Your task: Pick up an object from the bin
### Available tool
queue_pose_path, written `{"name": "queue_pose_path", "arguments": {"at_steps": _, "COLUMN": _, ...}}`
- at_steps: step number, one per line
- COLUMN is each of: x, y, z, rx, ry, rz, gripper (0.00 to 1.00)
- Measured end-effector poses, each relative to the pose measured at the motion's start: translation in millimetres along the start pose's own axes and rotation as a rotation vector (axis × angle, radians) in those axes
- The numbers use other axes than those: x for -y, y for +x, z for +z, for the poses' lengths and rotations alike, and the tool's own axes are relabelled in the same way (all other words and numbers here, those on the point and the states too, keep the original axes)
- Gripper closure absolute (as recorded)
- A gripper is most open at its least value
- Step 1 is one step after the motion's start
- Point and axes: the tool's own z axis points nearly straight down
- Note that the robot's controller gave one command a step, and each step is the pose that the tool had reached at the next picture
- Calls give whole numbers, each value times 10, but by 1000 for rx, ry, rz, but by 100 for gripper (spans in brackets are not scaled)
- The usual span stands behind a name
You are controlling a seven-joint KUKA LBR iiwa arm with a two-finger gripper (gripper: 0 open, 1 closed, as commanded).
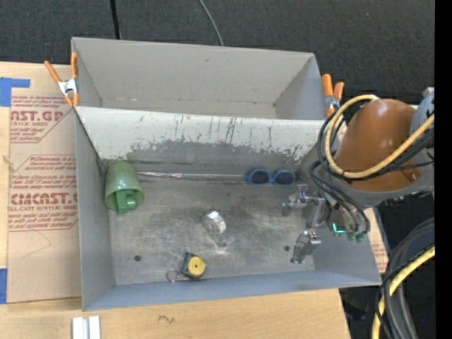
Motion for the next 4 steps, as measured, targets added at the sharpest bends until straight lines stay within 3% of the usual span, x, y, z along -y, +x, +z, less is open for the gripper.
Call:
{"name": "queue_pose_path", "arguments": {"at_steps": 1, "x": -1244, "y": -353, "z": -105, "rx": 11, "ry": -4, "rz": 32, "gripper": 0}}
{"name": "queue_pose_path", "arguments": {"at_steps": 2, "x": -1161, "y": -409, "z": 1115, "rx": 15, "ry": -2, "rz": 182, "gripper": 0}}
{"name": "queue_pose_path", "arguments": {"at_steps": 3, "x": -1169, "y": -402, "z": 1071, "rx": 8, "ry": -2, "rz": 178, "gripper": 100}}
{"name": "queue_pose_path", "arguments": {"at_steps": 4, "x": -869, "y": -325, "z": -678, "rx": 17, "ry": 1, "rz": 61, "gripper": 100}}
